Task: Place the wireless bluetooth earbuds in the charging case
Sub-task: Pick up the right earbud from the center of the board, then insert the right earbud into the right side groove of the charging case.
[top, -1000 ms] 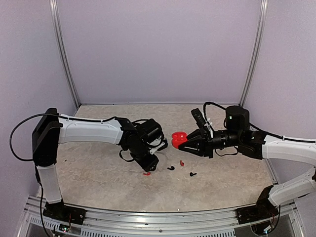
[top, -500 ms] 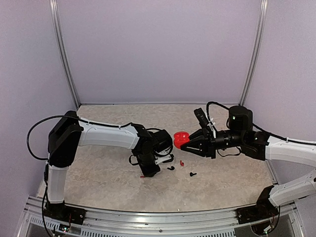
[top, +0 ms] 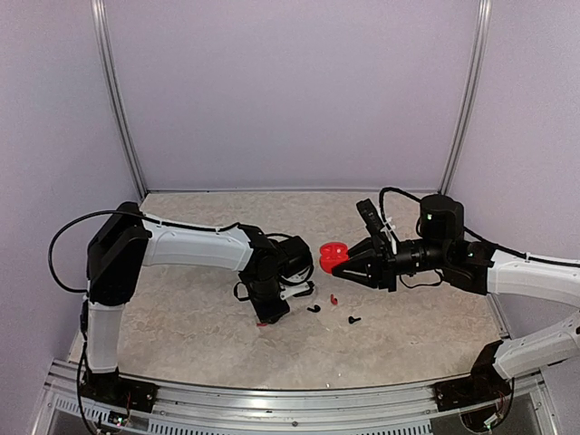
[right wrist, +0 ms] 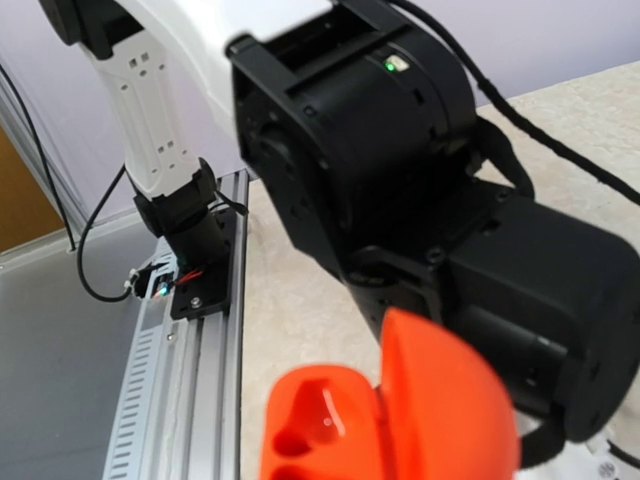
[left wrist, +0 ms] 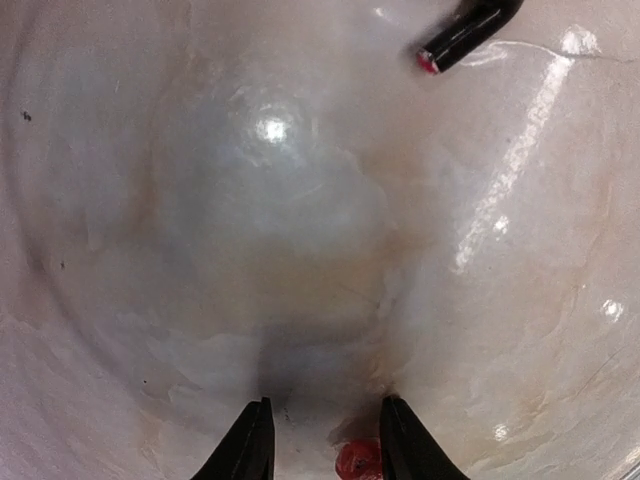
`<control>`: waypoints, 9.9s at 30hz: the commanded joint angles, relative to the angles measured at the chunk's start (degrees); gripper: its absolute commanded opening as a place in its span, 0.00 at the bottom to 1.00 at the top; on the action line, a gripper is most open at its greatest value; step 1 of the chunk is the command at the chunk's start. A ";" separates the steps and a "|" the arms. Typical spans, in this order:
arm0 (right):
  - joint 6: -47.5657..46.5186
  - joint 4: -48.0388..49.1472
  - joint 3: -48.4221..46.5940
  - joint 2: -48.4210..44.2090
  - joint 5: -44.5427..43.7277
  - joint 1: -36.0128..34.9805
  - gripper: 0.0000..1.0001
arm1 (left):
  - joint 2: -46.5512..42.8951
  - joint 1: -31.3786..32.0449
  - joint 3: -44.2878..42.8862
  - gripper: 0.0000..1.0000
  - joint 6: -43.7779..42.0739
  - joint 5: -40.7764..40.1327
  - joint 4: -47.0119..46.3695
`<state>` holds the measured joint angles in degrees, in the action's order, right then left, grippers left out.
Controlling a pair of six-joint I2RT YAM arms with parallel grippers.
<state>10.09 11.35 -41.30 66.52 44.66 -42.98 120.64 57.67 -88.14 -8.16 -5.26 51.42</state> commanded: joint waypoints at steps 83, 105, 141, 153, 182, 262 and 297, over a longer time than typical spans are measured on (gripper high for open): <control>-13.52 20.15 1.22 2.99 -32.79 -13.17 0.05 | -45.58 6.93 34.48 0.10 17.55 4.89 -82.49; -12.81 20.20 0.52 2.20 -36.16 -14.41 0.04 | -40.70 7.45 32.55 0.10 19.06 6.79 -81.38; -15.01 18.33 0.87 -0.04 -43.58 -14.89 0.05 | -37.03 6.50 25.95 0.12 23.30 -1.06 -68.00; -17.04 15.50 0.18 0.94 -44.23 -14.94 0.05 | -37.99 6.49 25.61 0.11 22.89 -1.85 -66.45; -23.97 12.00 -0.64 2.48 -53.64 -16.26 0.06 | -37.45 5.22 20.11 0.11 26.83 4.03 -56.28; -35.66 20.55 4.47 1.46 -59.71 -21.34 0.06 | -36.19 0.03 18.19 0.17 36.25 13.12 -50.00; -21.14 17.50 5.50 -0.33 -46.53 -17.34 0.03 | -48.07 4.10 28.61 0.36 7.76 14.61 -54.99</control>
<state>-14.13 29.89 -36.05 68.12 -9.21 -61.63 75.16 60.95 -61.14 13.15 7.99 -5.93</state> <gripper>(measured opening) 0.214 0.371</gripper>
